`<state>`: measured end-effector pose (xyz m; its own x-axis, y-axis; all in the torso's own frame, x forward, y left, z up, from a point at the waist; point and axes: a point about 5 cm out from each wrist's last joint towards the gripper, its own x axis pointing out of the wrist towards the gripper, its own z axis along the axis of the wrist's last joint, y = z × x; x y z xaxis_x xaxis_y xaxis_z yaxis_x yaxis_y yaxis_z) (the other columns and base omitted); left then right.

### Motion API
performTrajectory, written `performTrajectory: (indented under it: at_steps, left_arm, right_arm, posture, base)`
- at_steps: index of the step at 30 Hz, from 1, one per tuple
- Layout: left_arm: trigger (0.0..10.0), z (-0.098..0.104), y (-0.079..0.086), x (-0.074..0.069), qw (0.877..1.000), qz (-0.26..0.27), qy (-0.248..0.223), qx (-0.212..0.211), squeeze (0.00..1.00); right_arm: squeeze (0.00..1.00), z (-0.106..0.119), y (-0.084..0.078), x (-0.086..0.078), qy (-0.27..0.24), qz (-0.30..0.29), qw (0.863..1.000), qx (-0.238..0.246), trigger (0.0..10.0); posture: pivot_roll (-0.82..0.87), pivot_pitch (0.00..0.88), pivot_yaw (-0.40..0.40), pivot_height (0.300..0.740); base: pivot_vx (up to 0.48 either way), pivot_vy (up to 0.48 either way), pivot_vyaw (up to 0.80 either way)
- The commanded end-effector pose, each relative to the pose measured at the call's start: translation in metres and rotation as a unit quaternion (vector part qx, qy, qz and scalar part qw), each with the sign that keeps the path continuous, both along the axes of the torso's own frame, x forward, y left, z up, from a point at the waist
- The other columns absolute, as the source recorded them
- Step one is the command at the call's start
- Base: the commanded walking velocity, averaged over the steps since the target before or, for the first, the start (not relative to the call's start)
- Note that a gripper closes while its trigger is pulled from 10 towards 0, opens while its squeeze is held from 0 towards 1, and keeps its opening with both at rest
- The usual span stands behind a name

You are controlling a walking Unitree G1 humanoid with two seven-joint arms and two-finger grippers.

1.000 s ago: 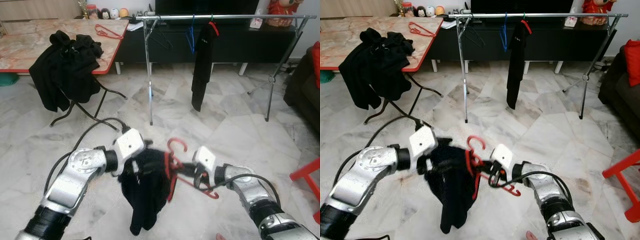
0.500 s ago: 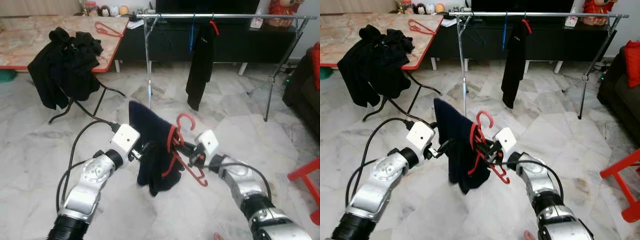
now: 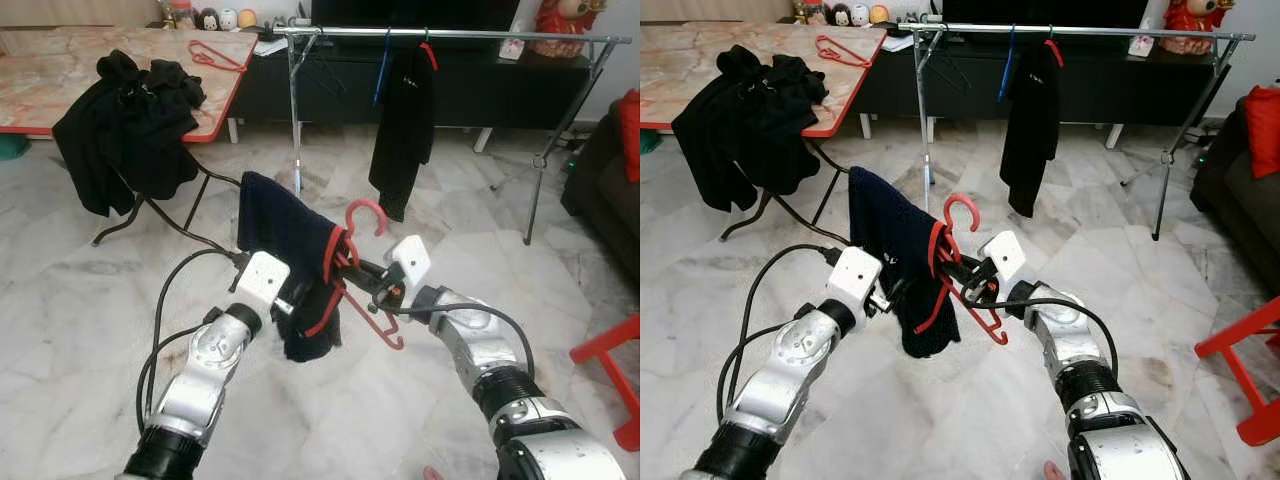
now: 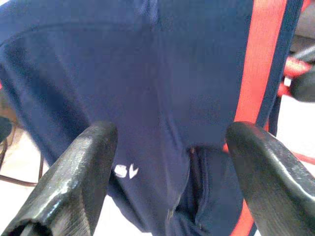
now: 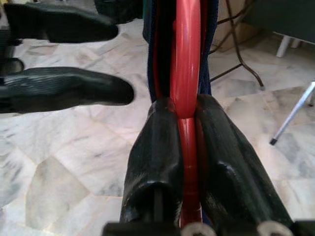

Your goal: Hang hanger

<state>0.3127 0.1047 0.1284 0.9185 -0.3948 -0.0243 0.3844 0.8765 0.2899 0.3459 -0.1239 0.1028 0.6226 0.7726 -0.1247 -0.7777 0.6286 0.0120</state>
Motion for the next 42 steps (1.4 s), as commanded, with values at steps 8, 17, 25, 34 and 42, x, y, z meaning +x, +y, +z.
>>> performTrajectory:
  at_steps: [8, 17, 25, 34, 42]
  left_arm:
    - [10.0, 0.003, -0.016, 0.004, 0.999, -0.037, -0.005, -0.001, 0.00]
    - [10.0, 0.002, -0.020, 0.006, 0.999, -0.044, -0.003, 0.010, 0.00]
    - [10.0, -0.002, -0.007, 0.016, 0.999, 0.025, 0.003, 0.038, 0.00]
    - [0.2, 0.000, -0.006, 0.018, 0.999, 0.030, -0.008, 0.037, 0.00]
    - [0.0, -0.002, -0.006, 0.019, 0.999, 0.030, -0.009, 0.037, 0.00]
  right_arm:
    - [0.00, 0.016, 0.007, 0.004, -0.025, 0.026, 0.999, 0.014, 0.0]
    - [0.00, 0.015, 0.009, 0.003, -0.018, 0.041, 0.999, 0.015, 0.0]
    - [0.00, 0.015, 0.010, 0.002, -0.017, 0.047, 0.999, 0.016, 0.0]
    - [0.00, 0.014, 0.009, 0.001, -0.015, 0.052, 0.998, 0.015, 0.0]
    - [0.00, 0.015, 0.009, -0.001, -0.013, 0.065, 0.998, 0.017, 0.0]
  posture:
    - [0.01, 0.000, -0.069, 0.716]
    - [0.01, 0.000, -0.068, 0.716]
    - [0.01, 0.000, -0.068, 0.716]
    - [0.01, 0.000, -0.069, 0.716]
    - [0.00, 0.000, -0.070, 0.716]
  base:
    - [0.000, 0.000, 0.00]
    - [0.000, 0.000, 0.00]
    - [0.000, 0.000, 0.00]
    - [0.000, 0.000, 0.00]
    - [0.000, 0.000, 0.00]
